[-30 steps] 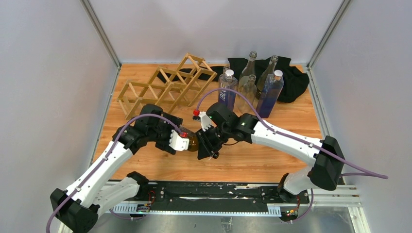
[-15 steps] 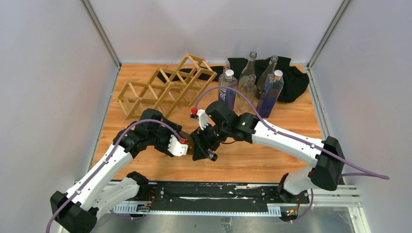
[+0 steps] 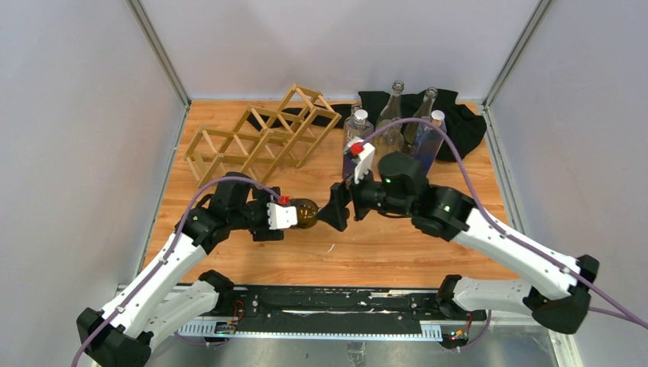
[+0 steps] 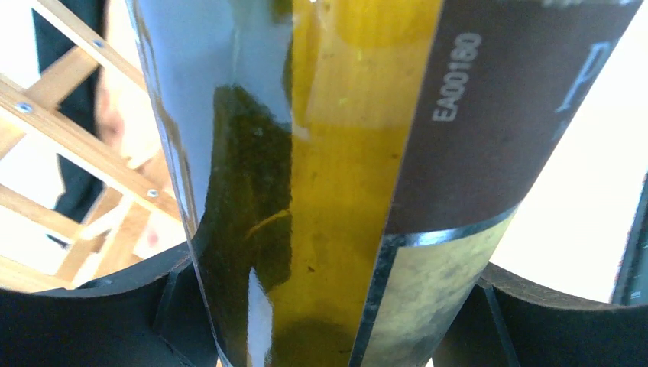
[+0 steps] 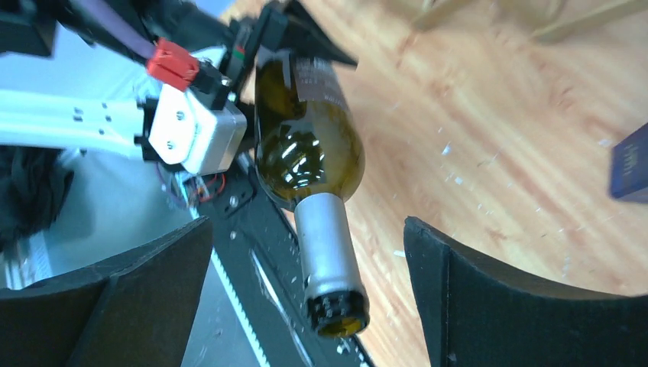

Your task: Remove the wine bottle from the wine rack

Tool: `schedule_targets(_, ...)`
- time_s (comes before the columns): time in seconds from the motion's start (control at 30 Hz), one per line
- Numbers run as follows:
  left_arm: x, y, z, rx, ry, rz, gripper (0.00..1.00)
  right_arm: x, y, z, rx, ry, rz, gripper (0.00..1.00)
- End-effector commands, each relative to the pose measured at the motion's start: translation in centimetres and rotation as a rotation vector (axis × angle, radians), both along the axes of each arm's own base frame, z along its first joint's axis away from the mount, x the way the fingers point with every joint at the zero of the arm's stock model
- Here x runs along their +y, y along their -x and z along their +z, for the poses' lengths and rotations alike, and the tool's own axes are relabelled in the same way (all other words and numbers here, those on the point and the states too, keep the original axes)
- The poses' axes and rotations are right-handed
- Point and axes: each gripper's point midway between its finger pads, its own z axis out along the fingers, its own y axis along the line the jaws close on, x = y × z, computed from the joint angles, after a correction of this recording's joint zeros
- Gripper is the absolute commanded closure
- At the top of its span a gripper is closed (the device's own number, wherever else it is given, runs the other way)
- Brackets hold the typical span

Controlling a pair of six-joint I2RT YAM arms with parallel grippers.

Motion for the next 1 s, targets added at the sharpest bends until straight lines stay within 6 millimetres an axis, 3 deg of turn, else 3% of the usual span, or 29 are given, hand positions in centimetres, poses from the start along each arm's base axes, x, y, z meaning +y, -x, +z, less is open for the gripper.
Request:
schedule_targets(0.0, -2.8, 0.3, 4.2, 0.086, 0.242, 0.065, 1.0, -2.1, -2.4, 2.7, -0.124, -0.099, -0.164, 0.02)
schedule_targets(0.2, -4.6, 1.7, 5.6, 0.242, 0.4, 0.094, 1.0, -2.9, -2.3, 4.7, -0.191, -0.206, -0.182, 0.01)
schedule_targets(0.47, -5.9, 2.7, 6.9, 0.359, 0.489, 0.094, 1.0, -0.7, -1.8, 5.6, -0.189, -0.316, -0.11, 0.01)
schedule_targets(0.97, -6.1, 3.7, 7.1, 0.384, 0.498, 0.053, 1.0, 2.8, -5.0, 6.3, -0.188, -0.423, -0.185, 0.36)
